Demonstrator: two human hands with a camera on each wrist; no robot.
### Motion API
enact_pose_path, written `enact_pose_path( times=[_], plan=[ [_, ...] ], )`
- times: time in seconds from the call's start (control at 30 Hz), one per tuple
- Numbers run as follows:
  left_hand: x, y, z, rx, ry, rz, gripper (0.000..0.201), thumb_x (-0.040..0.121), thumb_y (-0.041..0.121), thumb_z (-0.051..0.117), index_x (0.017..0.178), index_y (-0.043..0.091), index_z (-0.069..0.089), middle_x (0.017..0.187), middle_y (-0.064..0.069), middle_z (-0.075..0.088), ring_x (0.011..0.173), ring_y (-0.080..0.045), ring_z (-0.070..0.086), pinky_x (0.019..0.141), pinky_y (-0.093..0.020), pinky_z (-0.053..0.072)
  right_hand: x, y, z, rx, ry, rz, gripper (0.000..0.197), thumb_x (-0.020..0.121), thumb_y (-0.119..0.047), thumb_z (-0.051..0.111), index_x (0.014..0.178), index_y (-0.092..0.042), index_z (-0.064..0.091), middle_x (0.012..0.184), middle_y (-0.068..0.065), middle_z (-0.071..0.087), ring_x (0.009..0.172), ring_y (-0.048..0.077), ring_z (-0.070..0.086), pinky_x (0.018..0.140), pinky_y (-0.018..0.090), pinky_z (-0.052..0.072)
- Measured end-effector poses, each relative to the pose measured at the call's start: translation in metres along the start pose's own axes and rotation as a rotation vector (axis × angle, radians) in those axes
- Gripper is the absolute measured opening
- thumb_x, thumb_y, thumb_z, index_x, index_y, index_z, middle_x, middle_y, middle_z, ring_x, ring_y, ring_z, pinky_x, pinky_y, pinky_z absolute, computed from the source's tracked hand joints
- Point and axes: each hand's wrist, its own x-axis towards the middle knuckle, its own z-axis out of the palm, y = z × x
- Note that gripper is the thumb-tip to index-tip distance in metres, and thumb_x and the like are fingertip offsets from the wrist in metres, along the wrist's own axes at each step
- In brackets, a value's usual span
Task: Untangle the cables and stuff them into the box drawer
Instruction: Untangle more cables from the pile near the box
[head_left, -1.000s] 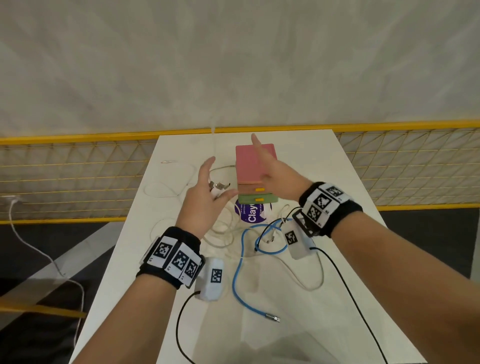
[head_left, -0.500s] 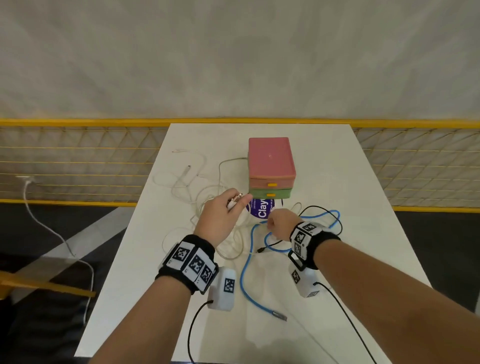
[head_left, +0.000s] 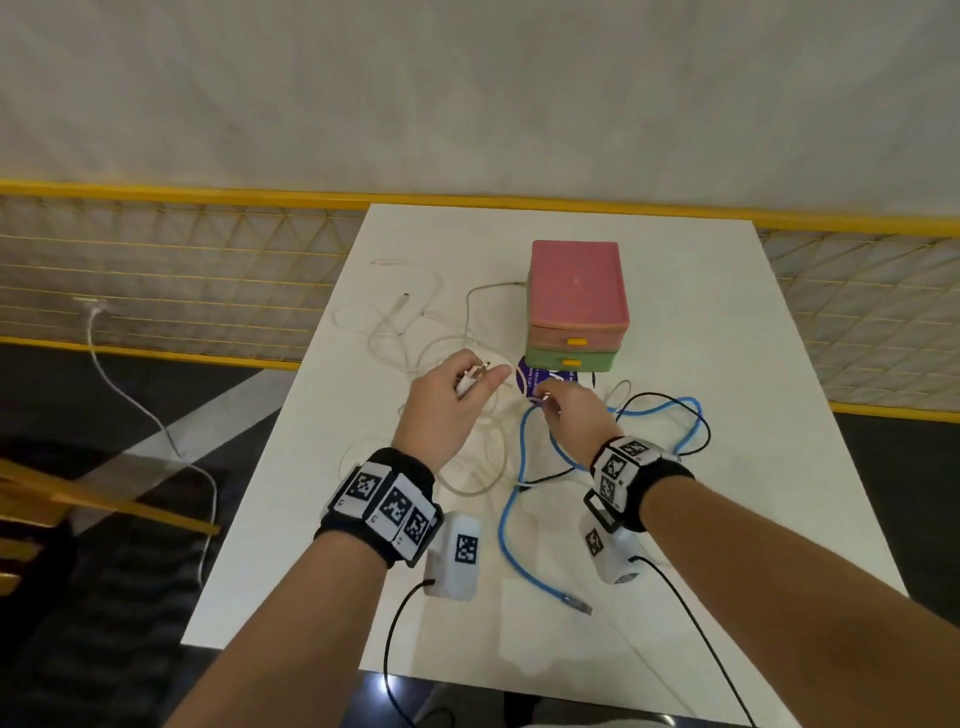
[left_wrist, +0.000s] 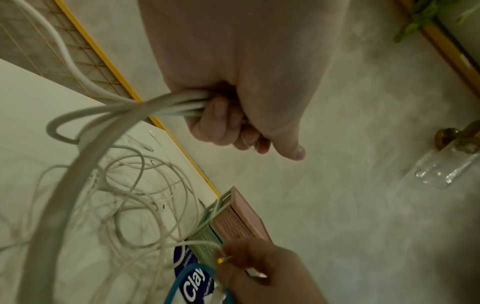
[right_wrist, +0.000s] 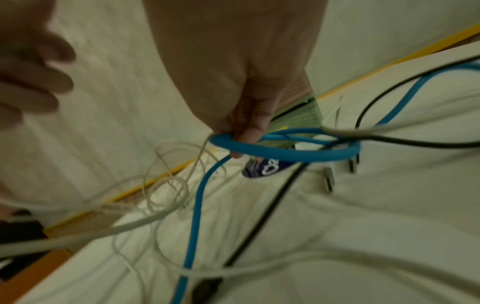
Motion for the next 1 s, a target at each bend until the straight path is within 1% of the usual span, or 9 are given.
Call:
enact_pose_path(
  times=[0.13, 0.23, 0.33, 0.5, 0.63, 0.7, 0.83, 0.9, 1.0],
  plan=[
    [0.006, 0.003, -0.010, -0.054, 0.089, 0.022, 0.024, 0.089, 0.038, 0.066, 0.082, 0.016, 0.056, 0.071, 0.004, 0.055, 0.061, -0.004, 0.044, 0.057, -0.013, 0.036, -0.015, -0.011, -0.028, 0.049, 0.254, -0.182, 0.015, 0.090, -0.011, 0.058, 0.098, -0.013, 0.071, 0.100, 0.001, 0.065, 0.074, 0.017, 0.059, 0.065, 0.025, 0.040],
    [0.014, 0.008, -0.011, -0.074, 0.098, 0.047, 0.020, 0.092, 0.033, 0.062, 0.090, 0.013, 0.061, 0.083, 0.002, 0.064, 0.076, -0.007, 0.055, 0.064, -0.007, 0.038, -0.023, -0.019, -0.048, 0.034, 0.389, -0.277, 0.014, 0.088, -0.009, 0.061, 0.095, -0.014, 0.072, 0.098, -0.002, 0.065, 0.069, 0.012, 0.058, 0.058, 0.027, 0.046],
    [0.020, 0.017, -0.006, -0.099, 0.072, 0.078, 0.020, 0.093, 0.032, 0.061, 0.093, 0.013, 0.063, 0.087, 0.002, 0.066, 0.083, -0.009, 0.057, 0.069, -0.009, 0.039, -0.028, -0.027, -0.063, 0.173, 0.439, -0.381, 0.014, 0.085, -0.002, 0.061, 0.094, -0.008, 0.070, 0.097, 0.003, 0.064, 0.076, 0.008, 0.056, 0.069, 0.021, 0.048],
    [0.024, 0.036, 0.006, -0.160, -0.022, 0.111, 0.010, 0.094, 0.033, 0.060, 0.091, 0.025, 0.065, 0.079, 0.029, 0.062, 0.086, -0.008, 0.060, 0.083, -0.026, 0.047, -0.043, -0.037, -0.077, 0.276, 0.487, -0.490, 0.007, 0.080, -0.003, 0.070, 0.088, -0.003, 0.069, 0.097, 0.007, 0.065, 0.093, 0.010, 0.059, 0.086, 0.014, 0.045],
    [0.022, 0.055, 0.014, -0.175, -0.138, 0.178, 0.016, 0.095, 0.035, 0.057, 0.101, 0.024, 0.067, 0.082, 0.022, 0.064, 0.082, 0.000, 0.060, 0.079, -0.014, 0.043, -0.045, -0.040, -0.083, 0.313, 0.466, -0.508, 0.014, 0.077, 0.012, 0.061, 0.077, -0.002, 0.060, 0.094, 0.007, 0.063, 0.090, 0.013, 0.058, 0.083, 0.013, 0.044],
    [0.021, 0.063, 0.018, -0.207, -0.176, 0.189, 0.014, 0.096, 0.032, 0.057, 0.101, 0.026, 0.068, 0.085, 0.020, 0.067, 0.082, 0.004, 0.063, 0.077, -0.009, 0.044, -0.045, -0.043, -0.086, 0.318, 0.414, -0.545, 0.019, 0.075, 0.016, 0.056, 0.072, -0.002, 0.056, 0.087, 0.007, 0.059, 0.083, 0.018, 0.056, 0.076, 0.022, 0.048],
    [0.019, 0.075, 0.025, -0.297, -0.221, 0.106, 0.016, 0.097, 0.030, 0.056, 0.098, 0.018, 0.066, 0.056, 0.023, 0.059, 0.049, 0.009, 0.052, 0.049, -0.007, 0.037, -0.044, -0.045, -0.091, 0.276, 0.355, -0.566, 0.022, 0.074, 0.015, 0.048, 0.066, -0.006, 0.048, 0.072, 0.004, 0.051, 0.069, 0.015, 0.045, 0.061, 0.033, 0.044],
    [0.019, 0.078, 0.025, -0.319, -0.233, 0.088, 0.015, 0.097, 0.029, 0.055, 0.093, 0.017, 0.063, 0.049, 0.023, 0.055, 0.043, 0.007, 0.048, 0.045, -0.007, 0.034, -0.045, -0.046, -0.093, 0.290, 0.342, -0.580, 0.024, 0.075, 0.018, 0.049, 0.065, -0.004, 0.046, 0.072, 0.005, 0.049, 0.069, 0.013, 0.043, 0.061, 0.033, 0.043],
    [0.020, 0.078, 0.025, -0.371, -0.188, 0.051, 0.016, 0.096, 0.034, 0.056, 0.095, 0.020, 0.063, 0.063, 0.016, 0.060, 0.044, 0.006, 0.050, 0.046, -0.007, 0.035, -0.047, -0.050, -0.093, 0.381, 0.378, -0.546, 0.024, 0.079, 0.014, 0.054, 0.072, -0.004, 0.040, 0.082, 0.006, 0.042, 0.075, 0.013, 0.045, 0.070, 0.022, 0.045]
  ],
)
